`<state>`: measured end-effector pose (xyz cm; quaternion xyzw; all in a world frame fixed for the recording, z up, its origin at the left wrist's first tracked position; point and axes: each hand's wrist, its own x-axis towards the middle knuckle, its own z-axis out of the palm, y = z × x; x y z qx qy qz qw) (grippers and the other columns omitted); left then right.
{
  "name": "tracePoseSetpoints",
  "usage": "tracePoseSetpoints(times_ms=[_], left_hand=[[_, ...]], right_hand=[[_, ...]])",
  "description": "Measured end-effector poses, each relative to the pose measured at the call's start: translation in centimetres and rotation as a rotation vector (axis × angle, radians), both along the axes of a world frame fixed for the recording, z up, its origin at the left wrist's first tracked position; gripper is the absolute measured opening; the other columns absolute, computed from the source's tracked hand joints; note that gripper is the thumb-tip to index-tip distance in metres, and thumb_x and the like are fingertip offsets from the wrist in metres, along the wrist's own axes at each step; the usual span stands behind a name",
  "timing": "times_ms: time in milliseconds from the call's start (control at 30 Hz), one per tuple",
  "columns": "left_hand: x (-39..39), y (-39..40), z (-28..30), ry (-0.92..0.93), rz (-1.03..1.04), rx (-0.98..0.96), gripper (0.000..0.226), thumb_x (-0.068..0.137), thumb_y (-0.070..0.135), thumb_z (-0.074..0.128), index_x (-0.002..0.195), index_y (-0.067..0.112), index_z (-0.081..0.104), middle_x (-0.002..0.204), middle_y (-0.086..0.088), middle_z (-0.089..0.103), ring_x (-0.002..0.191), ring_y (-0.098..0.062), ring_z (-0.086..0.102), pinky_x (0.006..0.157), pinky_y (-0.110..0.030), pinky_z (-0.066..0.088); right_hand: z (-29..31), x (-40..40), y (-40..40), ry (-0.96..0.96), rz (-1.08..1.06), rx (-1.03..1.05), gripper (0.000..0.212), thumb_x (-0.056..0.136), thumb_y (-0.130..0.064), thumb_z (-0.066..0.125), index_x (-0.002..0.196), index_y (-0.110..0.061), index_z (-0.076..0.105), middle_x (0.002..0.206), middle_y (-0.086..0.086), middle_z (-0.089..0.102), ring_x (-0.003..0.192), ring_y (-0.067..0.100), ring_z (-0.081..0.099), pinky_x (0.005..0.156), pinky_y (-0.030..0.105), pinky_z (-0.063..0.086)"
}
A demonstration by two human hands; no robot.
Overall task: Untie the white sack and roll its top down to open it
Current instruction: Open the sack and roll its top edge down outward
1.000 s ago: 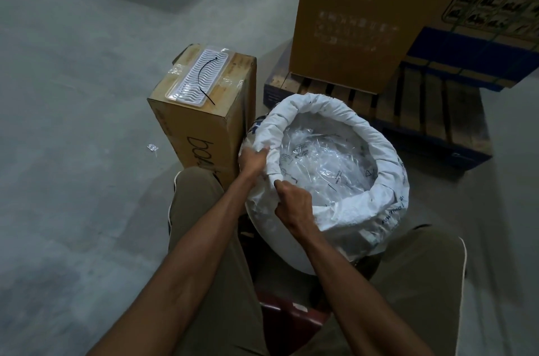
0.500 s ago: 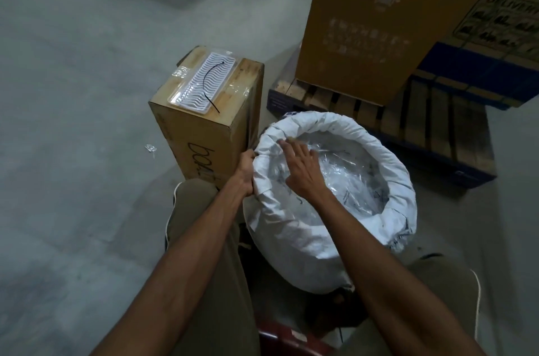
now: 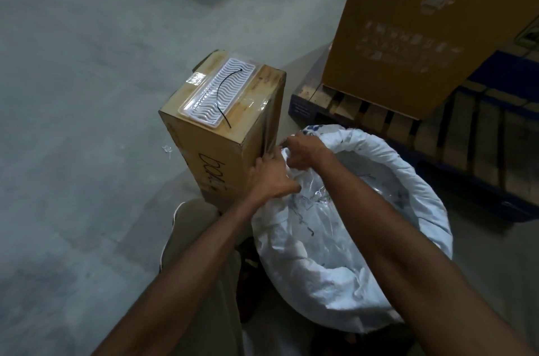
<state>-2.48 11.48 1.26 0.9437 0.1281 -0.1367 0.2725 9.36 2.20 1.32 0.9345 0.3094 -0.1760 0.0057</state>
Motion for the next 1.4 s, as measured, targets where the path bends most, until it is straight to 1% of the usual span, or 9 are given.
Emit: tracePoseSetpoints(times_ms=[100, 233, 400, 533, 667, 800, 1000, 1233, 1400], left_hand=[[1.9, -2.5, -0.2, -0.068, -0.014, 0.246, 0.103, 0.069, 0.043, 0.086, 0.148, 0.006, 0.032, 0.134, -0.018, 0.058, 0.12, -0.036, 0.057, 0.095, -0.047, 0.052], [3.7, -1.5, -1.8, -0.027, 0.129, 0.02, 0.067, 0.071, 0.043, 0.078, 0.13, 0.017, 0.058, 0.114, -0.006, 0.072, 0.099, -0.029, 0.07, 0.09, -0.044, 0.057], [6.6, 3.1, -0.8, 0.414, 0.171, -0.444, 0.01, 0.075, 0.003, 0.07, 0.085, 0.003, 0.073, 0.089, -0.016, 0.069, 0.077, -0.029, 0.064, 0.073, -0.033, 0.054], [7.2, 3.4, -1.4, 0.493, 0.144, -0.432, 0.046, 0.068, 0.017, 0.082, 0.109, 0.002, 0.066, 0.103, -0.013, 0.07, 0.093, -0.03, 0.068, 0.084, -0.04, 0.059], [6.0, 0.6, -1.8, -0.018, -0.065, 0.156, 0.112, 0.065, 0.059, 0.078, 0.153, 0.011, 0.027, 0.131, -0.018, 0.055, 0.12, -0.037, 0.054, 0.095, -0.045, 0.05], [6.4, -2.8, -1.9, -0.151, -0.176, 0.546, 0.112, 0.065, 0.055, 0.082, 0.15, 0.008, 0.027, 0.14, -0.021, 0.044, 0.124, -0.037, 0.044, 0.1, -0.048, 0.042], [10.1, -2.0, -2.7, 0.025, -0.031, 0.101, 0.047, 0.096, 0.042, 0.056, 0.137, 0.018, 0.056, 0.131, -0.009, 0.065, 0.12, -0.032, 0.062, 0.097, -0.039, 0.048], [13.1, 0.1, -2.3, 0.451, -0.06, -0.194, 0.061, 0.089, 0.021, 0.066, 0.146, 0.009, 0.048, 0.137, -0.018, 0.059, 0.117, -0.035, 0.062, 0.094, -0.041, 0.052], [13.4, -2.6, -3.0, -0.092, -0.228, 0.212, 0.091, 0.068, 0.033, 0.085, 0.143, 0.014, 0.038, 0.127, -0.011, 0.054, 0.111, -0.028, 0.056, 0.087, -0.037, 0.05]], right_hand=[[0.8, 2.3, 0.2, 0.251, -0.06, -0.171, 0.041, 0.086, -0.039, 0.064, 0.118, -0.013, 0.067, 0.114, 0.013, 0.071, 0.101, 0.03, 0.067, 0.094, 0.044, 0.054], [1.0, 4.1, -1.0, 0.398, -0.059, -0.171, 0.072, 0.059, -0.023, 0.074, 0.13, -0.017, 0.062, 0.121, 0.013, 0.067, 0.108, 0.032, 0.063, 0.096, 0.048, 0.054], [-0.3, 3.3, -4.0, -0.181, 0.302, -0.144, 0.103, 0.064, -0.033, 0.089, 0.15, -0.024, 0.034, 0.139, 0.006, 0.051, 0.134, 0.029, 0.047, 0.118, 0.054, 0.027], [-1.9, 3.5, -5.0, -0.235, 0.171, -0.127, 0.07, 0.071, -0.027, 0.082, 0.134, -0.019, 0.053, 0.126, 0.007, 0.065, 0.112, 0.027, 0.064, 0.099, 0.042, 0.049], [-0.3, 4.7, -3.8, -0.06, -0.019, -0.1, 0.047, 0.075, -0.033, 0.075, 0.119, -0.018, 0.067, 0.112, 0.008, 0.072, 0.101, 0.028, 0.069, 0.085, 0.038, 0.054], [1.0, 7.1, -2.5, 0.323, -0.101, -0.242, 0.064, 0.067, -0.025, 0.085, 0.127, -0.011, 0.064, 0.118, 0.008, 0.069, 0.102, 0.027, 0.065, 0.09, 0.038, 0.054], [-1.5, 6.7, -5.6, 0.038, 0.0, -0.057, 0.081, 0.056, -0.025, 0.09, 0.132, -0.026, 0.062, 0.129, 0.005, 0.065, 0.114, 0.027, 0.063, 0.1, 0.042, 0.051], [-4.6, 4.3, -7.7, -0.426, -0.212, 0.072, 0.077, 0.058, -0.015, 0.088, 0.129, -0.008, 0.06, 0.127, 0.016, 0.062, 0.117, 0.035, 0.057, 0.105, 0.05, 0.045], [-1.5, 7.4, -6.9, -0.116, -0.304, 0.061, 0.047, 0.077, -0.044, 0.078, 0.115, -0.019, 0.067, 0.11, 0.005, 0.072, 0.102, 0.027, 0.068, 0.091, 0.04, 0.051]])
